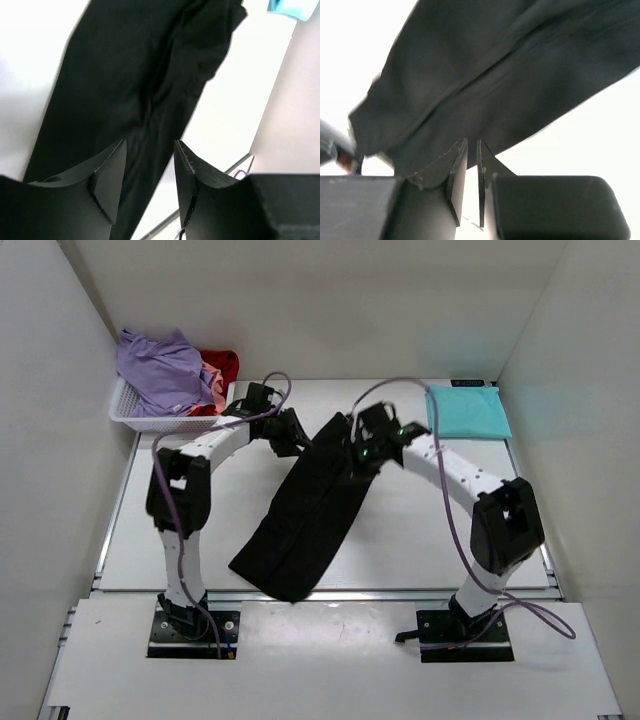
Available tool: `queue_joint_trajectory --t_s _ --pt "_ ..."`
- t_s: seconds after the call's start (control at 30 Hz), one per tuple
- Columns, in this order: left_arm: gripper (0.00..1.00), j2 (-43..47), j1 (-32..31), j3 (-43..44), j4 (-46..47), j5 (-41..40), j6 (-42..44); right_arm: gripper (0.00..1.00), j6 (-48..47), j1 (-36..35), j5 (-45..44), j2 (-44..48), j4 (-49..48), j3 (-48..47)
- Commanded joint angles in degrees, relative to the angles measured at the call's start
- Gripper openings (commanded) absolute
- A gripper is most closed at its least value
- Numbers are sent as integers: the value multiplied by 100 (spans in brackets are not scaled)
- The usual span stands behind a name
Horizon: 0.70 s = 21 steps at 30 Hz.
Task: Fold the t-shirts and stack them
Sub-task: Rotate the tshirt 90 degrees
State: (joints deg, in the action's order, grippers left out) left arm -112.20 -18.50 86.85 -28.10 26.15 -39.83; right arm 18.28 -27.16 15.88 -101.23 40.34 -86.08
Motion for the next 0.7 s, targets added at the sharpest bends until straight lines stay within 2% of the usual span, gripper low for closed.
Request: queue_joint_trajectory --t_s 0.0,0.1,0.23,0.3,0.43,0.67 --pt "53 -705 -66 708 155 575 134 11 535 -552 907 462 -1341 1546" --pt "53 -1373 -189 1333 -81 637 344 15 588 -1045 1285 482 -2159 2269" --pt "52 -1831 -242 1677 -178 470 538 14 615 -1573 1400 122 -2995 2474" --pt "52 -2041 -207 1764 -152 435 512 15 772 -1696 1426 -159 -3066 2526" --pt "53 -2420 -189 2230 -450 224 564 15 686 -1811 937 -529 -2446 2281" --pt "53 -2859 -13 2828 -530 -198 336 16 493 -1232 -267 -556 -1214 2307"
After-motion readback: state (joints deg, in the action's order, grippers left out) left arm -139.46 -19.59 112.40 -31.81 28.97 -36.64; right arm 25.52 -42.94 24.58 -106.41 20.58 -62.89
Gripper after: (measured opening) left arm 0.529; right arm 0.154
